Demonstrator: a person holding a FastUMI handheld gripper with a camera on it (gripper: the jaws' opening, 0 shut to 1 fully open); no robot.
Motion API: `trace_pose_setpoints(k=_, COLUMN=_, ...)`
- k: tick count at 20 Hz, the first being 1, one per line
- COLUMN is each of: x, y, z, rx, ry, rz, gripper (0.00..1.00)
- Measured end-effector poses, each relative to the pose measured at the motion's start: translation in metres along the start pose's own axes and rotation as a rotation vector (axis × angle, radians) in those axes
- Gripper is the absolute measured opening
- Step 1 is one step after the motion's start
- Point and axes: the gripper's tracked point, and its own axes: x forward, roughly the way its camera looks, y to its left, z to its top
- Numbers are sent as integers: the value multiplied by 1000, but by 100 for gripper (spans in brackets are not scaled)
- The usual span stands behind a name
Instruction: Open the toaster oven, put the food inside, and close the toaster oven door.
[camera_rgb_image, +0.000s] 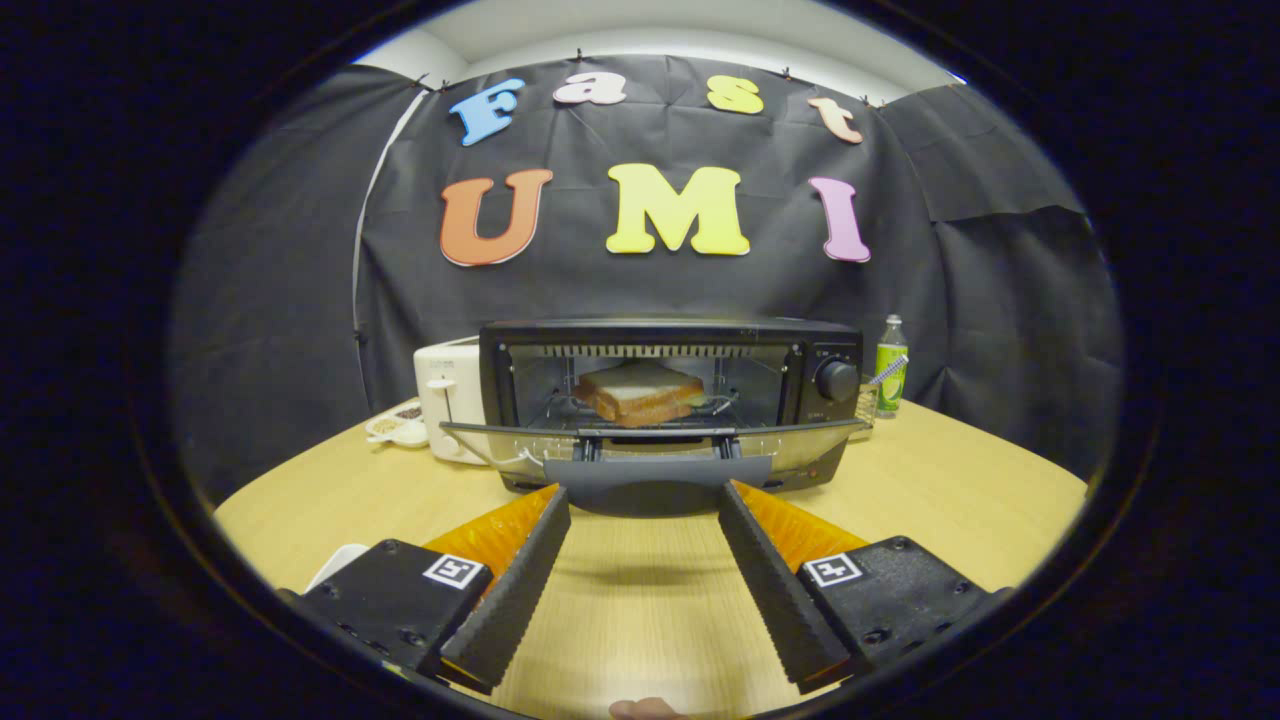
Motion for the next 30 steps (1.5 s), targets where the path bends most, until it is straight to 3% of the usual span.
trace_pose_setpoints(k=4, x=19, y=6, z=19, rx=29, ry=-14, rz=34, gripper=100)
trace_pose_setpoints(k=11, x=-4, y=-1, z=25, rx=123, ry=4, rz=55, gripper=100)
trace_pose_setpoints(k=18, x=-74, y=-26, z=82, rx=52, ry=-70, rz=46, gripper=100)
trace_pose_setpoints(k=30, x=-231, y=-77, z=233, rx=24, ry=-262, rz=11, gripper=100)
